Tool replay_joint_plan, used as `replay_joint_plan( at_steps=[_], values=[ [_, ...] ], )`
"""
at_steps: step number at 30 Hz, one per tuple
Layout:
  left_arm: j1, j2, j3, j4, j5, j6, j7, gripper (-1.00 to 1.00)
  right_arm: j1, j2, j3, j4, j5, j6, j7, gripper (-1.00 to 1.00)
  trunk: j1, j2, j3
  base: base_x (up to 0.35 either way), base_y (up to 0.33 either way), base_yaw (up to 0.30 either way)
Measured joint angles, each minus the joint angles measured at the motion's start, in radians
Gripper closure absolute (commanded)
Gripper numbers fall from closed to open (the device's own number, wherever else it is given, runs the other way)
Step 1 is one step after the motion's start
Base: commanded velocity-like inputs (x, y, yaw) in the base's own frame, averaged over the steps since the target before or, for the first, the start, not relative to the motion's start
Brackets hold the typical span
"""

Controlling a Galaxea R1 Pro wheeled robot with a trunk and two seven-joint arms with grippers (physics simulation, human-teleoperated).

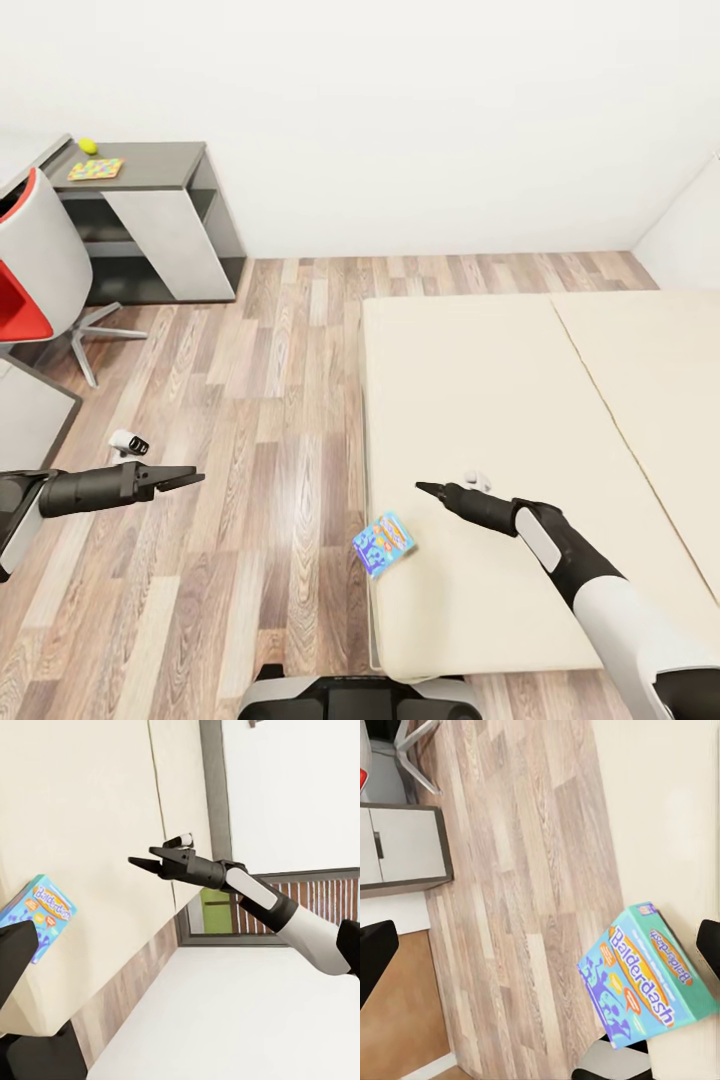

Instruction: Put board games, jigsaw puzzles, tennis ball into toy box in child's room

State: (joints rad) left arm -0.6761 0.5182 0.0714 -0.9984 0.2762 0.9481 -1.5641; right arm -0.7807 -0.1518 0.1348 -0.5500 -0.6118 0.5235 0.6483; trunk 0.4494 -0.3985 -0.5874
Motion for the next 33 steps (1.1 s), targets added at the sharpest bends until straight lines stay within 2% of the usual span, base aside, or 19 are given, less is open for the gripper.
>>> replay_joint_plan(
  at_steps=[12, 22, 33],
  values=[
    [0.0, -0.006, -0.001, 0.0, 0.0, 0.0, 0.003, -1.0, 0.0, -0.021, 0.0, -0.001, -0.007, -0.002, 0.003, -1.0, 0.0, 0.0, 0.02, 0.0, 0.0, 0.0],
    [0.0, -0.011, -0.002, 0.0, 0.0, 0.0, 0.002, -1.0, 0.009, -0.025, 0.001, -0.037, -0.004, -0.005, 0.062, -1.0, 0.0, 0.0, 0.037, 0.0, 0.0, 0.0],
    [0.0, -0.011, -0.001, 0.0, 0.0, 0.0, 0.001, -1.0, 0.033, -0.025, 0.0, -0.07, -0.003, -0.005, 0.075, -1.0, 0.0, 0.0, 0.055, 0.0, 0.0, 0.0]
  ],
)
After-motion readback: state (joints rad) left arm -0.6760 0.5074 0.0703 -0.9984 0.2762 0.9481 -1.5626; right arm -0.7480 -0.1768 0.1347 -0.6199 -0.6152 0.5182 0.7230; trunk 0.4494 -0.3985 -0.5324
